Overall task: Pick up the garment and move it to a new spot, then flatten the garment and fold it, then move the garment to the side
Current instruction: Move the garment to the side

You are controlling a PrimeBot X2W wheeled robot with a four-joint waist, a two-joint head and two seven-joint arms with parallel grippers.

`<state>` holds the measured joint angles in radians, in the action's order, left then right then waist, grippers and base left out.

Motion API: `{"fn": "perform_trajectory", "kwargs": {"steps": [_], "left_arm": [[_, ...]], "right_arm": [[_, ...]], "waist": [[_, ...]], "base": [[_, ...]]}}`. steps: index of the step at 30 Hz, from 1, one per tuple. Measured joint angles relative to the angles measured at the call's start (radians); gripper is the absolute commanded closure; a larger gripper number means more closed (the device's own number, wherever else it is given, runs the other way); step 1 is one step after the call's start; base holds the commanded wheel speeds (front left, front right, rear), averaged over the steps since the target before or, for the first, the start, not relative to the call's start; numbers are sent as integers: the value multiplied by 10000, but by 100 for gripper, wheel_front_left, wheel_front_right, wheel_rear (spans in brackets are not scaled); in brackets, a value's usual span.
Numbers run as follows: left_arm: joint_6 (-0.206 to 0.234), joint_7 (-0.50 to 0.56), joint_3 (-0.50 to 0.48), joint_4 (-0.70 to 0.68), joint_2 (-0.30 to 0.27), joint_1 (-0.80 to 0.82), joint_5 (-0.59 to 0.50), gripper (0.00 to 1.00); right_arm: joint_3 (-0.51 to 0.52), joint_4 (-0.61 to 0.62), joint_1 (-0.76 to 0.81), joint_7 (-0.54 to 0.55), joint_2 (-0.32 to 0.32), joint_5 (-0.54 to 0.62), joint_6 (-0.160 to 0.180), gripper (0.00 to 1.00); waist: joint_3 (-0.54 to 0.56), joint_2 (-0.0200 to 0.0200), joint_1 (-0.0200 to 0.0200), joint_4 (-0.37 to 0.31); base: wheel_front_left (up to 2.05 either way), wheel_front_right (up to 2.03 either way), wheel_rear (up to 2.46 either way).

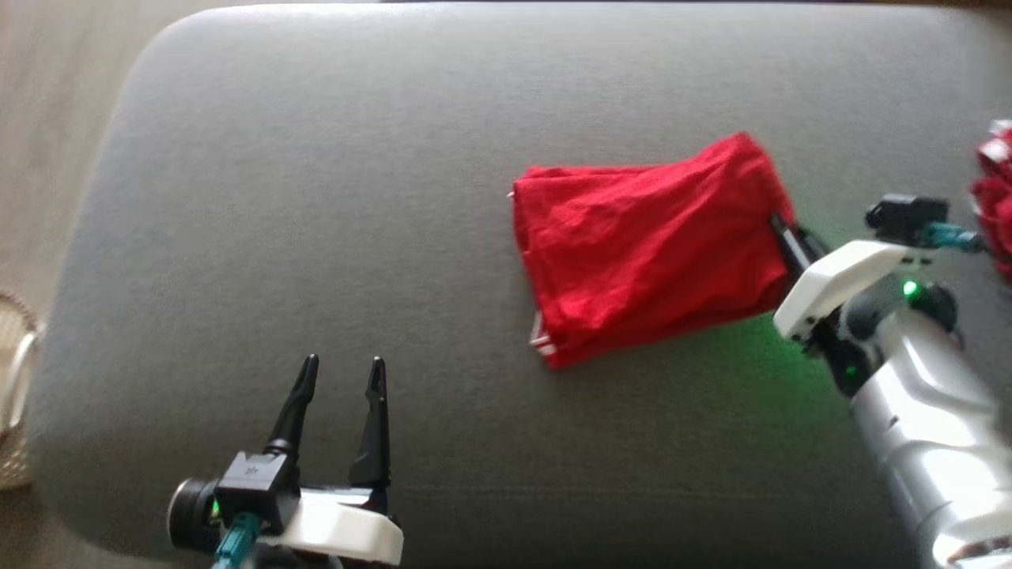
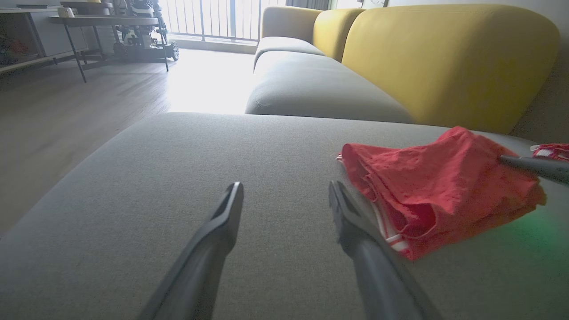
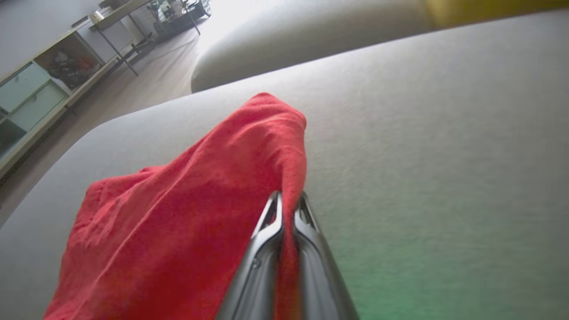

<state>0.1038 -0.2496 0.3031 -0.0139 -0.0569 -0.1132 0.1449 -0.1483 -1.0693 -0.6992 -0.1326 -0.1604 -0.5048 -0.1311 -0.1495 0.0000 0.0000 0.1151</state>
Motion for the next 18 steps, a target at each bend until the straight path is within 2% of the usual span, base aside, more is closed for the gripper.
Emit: {"fn": "perform_trajectory", "kwargs": {"steps": [6,11,18], "left_arm": [[-196,0,-242,-130,0,54,-238,0],[-389,0,-265,-138,2,446,-399,0],[-604,0,-299,-138,-17,603,-577,0]], "right_arm": [[238,13,-638,-186,-535,556,2,100],[600,-27,-1117,-357,-1220,1108,0,100],[1129,23,-2025,-464,-2025,2002,2,100]], "waist": [[-197,0,0,-996],[-458,0,1,-1783],[-995,0,1,-2451]], "base": [[0,0,0],[0,0,0],[0,0,0]]}}
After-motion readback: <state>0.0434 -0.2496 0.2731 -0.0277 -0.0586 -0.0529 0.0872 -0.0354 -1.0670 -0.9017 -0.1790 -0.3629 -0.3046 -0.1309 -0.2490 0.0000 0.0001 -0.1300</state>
